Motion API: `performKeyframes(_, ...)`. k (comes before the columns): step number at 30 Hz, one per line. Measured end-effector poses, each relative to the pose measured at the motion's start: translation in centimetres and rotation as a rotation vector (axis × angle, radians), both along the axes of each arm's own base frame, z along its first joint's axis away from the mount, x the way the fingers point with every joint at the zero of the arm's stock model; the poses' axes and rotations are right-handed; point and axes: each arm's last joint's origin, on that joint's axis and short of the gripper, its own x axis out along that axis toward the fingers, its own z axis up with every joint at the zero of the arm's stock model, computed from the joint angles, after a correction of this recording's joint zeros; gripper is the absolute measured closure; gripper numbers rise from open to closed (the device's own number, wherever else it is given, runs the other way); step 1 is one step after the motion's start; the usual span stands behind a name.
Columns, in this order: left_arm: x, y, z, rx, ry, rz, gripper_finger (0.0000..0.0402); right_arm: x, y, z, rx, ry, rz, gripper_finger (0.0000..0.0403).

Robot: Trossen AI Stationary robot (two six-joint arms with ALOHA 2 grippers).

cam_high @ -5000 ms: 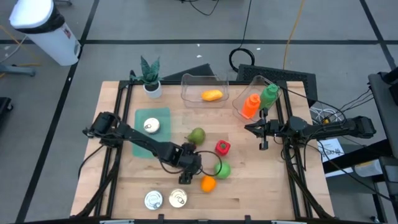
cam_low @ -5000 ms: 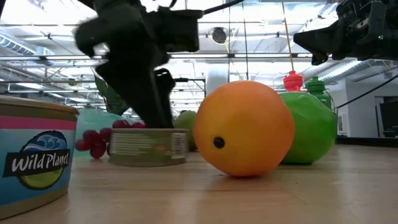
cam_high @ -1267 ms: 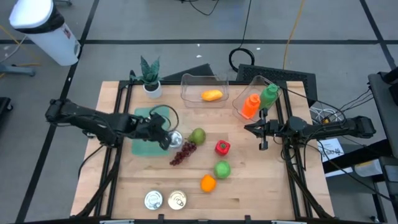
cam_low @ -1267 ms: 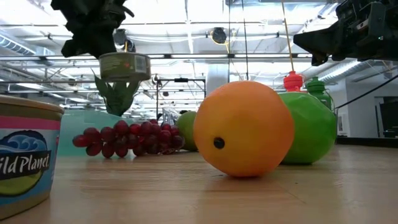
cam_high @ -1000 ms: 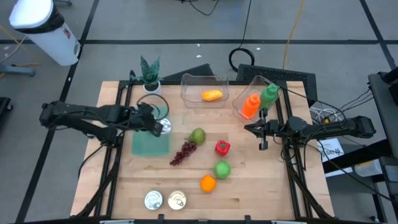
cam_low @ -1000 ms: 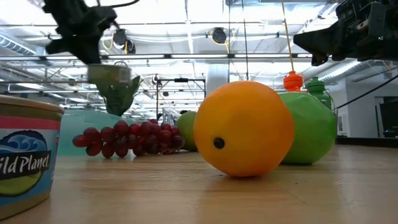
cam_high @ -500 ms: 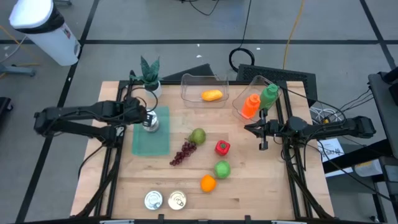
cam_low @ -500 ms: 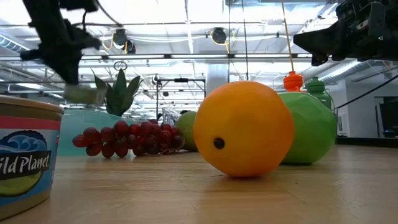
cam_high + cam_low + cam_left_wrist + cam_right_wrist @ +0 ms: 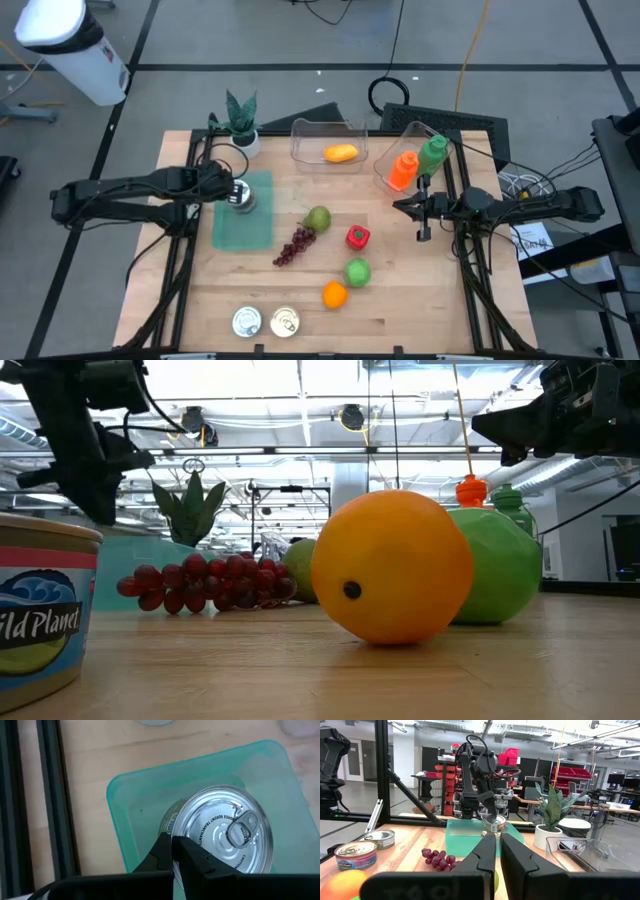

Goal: Pick & Place Food Item
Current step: Put the green tuna can into the green bin

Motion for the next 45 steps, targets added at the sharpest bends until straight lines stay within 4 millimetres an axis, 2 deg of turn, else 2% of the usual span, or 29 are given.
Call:
performKeyframes(17, 0.3, 0.1, -1.6, -0.013, -0.038, 0.009, 0.0398, 0.0, 0.0, 0.0, 0.000, 0.000, 0.000, 0.0390)
performKeyframes(35, 0.5, 0.1, -1.7, -0.037, -0.061, 0.013, 0.0398, 0.0, 0.0, 0.0, 0.000, 0.000, 0.000, 0.0390)
performKeyframes(45, 1.1, 0.2, -2.4, -0.050, -0.004, 0.021, 0.0386, 0.0, 0.0, 0.0, 0.000, 0.000, 0.001, 0.0389)
